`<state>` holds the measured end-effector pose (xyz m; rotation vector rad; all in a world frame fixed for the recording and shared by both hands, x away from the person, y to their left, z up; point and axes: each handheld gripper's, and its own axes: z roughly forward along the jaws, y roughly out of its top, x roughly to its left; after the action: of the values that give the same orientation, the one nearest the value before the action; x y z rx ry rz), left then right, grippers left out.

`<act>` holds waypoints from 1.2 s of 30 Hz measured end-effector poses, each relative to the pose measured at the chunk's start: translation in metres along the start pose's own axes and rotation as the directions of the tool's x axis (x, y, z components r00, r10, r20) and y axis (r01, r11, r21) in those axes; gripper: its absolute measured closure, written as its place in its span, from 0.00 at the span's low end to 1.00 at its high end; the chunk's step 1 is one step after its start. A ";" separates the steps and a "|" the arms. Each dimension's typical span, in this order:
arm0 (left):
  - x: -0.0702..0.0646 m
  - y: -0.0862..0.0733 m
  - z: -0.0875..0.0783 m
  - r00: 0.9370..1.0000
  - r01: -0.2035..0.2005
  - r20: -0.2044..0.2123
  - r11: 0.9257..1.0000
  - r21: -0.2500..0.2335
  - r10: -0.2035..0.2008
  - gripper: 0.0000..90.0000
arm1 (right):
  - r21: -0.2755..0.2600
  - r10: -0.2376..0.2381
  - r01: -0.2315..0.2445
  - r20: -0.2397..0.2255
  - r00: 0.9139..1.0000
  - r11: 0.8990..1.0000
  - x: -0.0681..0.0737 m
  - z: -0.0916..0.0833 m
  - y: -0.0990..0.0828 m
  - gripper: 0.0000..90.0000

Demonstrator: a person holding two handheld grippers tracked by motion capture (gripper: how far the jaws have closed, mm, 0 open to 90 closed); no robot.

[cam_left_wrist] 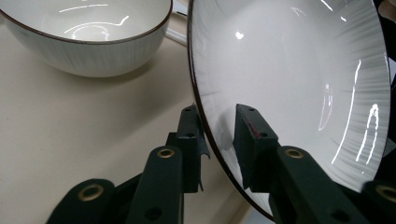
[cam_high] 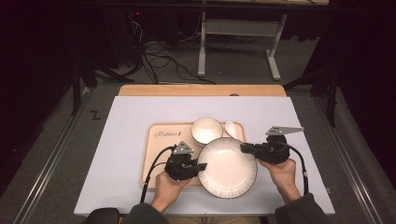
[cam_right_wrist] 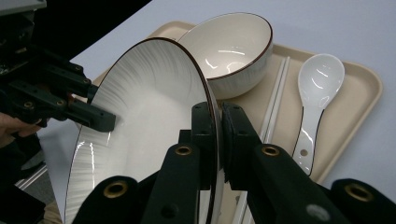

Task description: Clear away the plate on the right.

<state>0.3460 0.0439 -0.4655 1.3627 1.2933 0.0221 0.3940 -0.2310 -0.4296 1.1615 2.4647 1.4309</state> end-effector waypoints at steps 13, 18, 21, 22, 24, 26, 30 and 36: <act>-0.007 0.026 -0.003 0.999 -0.003 0.034 0.998 -0.056 0.005 0.93 | -0.040 0.008 -0.007 0.019 1.000 0.999 0.007 -0.011 -0.011 0.95; -0.011 0.032 -0.005 0.998 -0.039 0.044 0.995 -0.089 0.043 0.95 | -0.004 -0.004 0.004 0.049 0.999 1.000 0.014 -0.011 -0.015 0.95; -0.016 0.034 -0.005 0.996 -0.063 0.052 0.993 -0.098 0.068 0.95 | -0.008 0.008 -0.007 0.048 0.999 1.000 0.014 -0.013 -0.018 0.94; -0.016 0.034 -0.004 0.996 -0.065 0.056 0.993 -0.100 0.071 0.95 | -0.012 0.006 -0.006 0.048 0.999 1.000 0.013 -0.014 -0.018 0.94; -0.017 0.035 -0.004 0.995 -0.076 0.059 0.992 -0.099 0.082 0.95 | -0.018 0.005 -0.004 0.047 0.999 1.000 0.014 -0.016 -0.019 0.92; -0.018 0.037 -0.005 0.994 -0.073 0.069 0.992 -0.099 0.080 0.95 | -0.015 0.008 -0.007 0.063 0.998 1.000 0.015 -0.018 -0.019 0.82; -0.018 0.039 -0.006 0.994 -0.068 0.082 0.993 -0.099 0.076 0.95 | 0.003 -0.019 0.019 0.081 0.996 1.000 0.018 -0.018 -0.021 0.74; -0.015 0.044 -0.010 0.995 -0.056 0.079 0.992 -0.115 0.065 0.95 | 0.009 -0.059 0.059 0.096 0.994 0.998 0.021 -0.022 -0.024 0.58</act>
<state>0.3613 0.0547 -0.4216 1.2923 1.1644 0.0789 0.3564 -0.2405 -0.4291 1.1210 2.4190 1.3209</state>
